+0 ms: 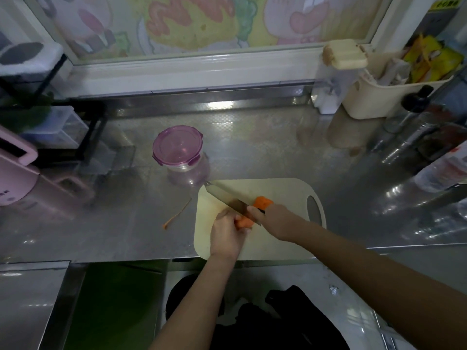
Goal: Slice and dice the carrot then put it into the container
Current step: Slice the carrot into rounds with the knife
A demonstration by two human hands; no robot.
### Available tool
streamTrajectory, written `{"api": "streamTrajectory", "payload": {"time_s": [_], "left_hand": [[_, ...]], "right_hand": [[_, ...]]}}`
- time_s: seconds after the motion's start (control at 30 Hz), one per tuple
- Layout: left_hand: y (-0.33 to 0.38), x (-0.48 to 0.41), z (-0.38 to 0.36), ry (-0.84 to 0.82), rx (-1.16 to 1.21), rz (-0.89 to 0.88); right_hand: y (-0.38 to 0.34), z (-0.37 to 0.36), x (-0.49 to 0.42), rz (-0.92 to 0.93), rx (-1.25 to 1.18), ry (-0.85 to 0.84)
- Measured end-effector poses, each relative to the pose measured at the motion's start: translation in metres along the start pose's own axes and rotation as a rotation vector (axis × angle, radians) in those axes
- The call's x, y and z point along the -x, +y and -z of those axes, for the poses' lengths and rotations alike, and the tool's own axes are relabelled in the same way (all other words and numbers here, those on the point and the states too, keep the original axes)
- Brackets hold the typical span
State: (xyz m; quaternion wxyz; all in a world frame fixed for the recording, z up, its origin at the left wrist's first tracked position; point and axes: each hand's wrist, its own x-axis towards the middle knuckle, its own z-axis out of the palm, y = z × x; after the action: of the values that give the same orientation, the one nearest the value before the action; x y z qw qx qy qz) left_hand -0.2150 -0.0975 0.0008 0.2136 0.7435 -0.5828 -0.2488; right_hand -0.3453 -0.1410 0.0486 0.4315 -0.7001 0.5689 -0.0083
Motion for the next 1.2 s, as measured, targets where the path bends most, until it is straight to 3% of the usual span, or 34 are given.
{"api": "streamTrajectory", "payload": {"time_s": [0.37,0.5,0.57,0.6,0.67,0.73,0.8,0.83,0.93,1.0,1.03,1.2], "left_hand": [[0.002,-0.005,0.007,-0.039,0.017,-0.002],[0.005,-0.008,0.012,-0.076,0.092,0.064],[0.008,-0.007,0.014,-0.096,0.135,0.091],[0.009,-0.006,0.015,-0.105,0.141,0.094],[0.010,-0.005,0.016,-0.112,0.148,0.103],[0.010,-0.006,0.016,-0.115,0.161,0.123],[0.010,-0.006,0.016,-0.119,0.164,0.135],[0.010,-0.006,0.016,-0.122,0.164,0.136],[0.011,-0.005,0.016,-0.127,0.157,0.134],[0.012,-0.005,0.016,-0.120,0.130,0.123],[0.012,-0.005,0.017,-0.116,0.121,0.112],[0.011,-0.004,0.016,-0.099,0.096,0.063]], "right_hand": [[0.003,-0.005,-0.009,0.041,-0.044,0.064],[0.017,-0.001,0.008,0.043,0.038,0.006],[0.029,0.005,0.020,0.014,-0.026,0.059],[0.031,0.011,0.026,-0.053,-0.088,-0.041],[0.048,0.009,0.027,0.092,0.167,0.029],[0.059,0.005,0.025,0.083,0.322,0.059],[0.066,0.002,0.024,0.211,0.378,0.004],[0.067,0.001,0.021,0.276,0.387,0.087],[0.052,0.002,0.023,0.099,0.316,0.038],[0.037,-0.002,0.026,0.201,0.169,0.129],[0.033,-0.003,0.023,0.223,0.262,0.180],[0.021,-0.014,0.001,0.079,0.191,-0.009]]}}
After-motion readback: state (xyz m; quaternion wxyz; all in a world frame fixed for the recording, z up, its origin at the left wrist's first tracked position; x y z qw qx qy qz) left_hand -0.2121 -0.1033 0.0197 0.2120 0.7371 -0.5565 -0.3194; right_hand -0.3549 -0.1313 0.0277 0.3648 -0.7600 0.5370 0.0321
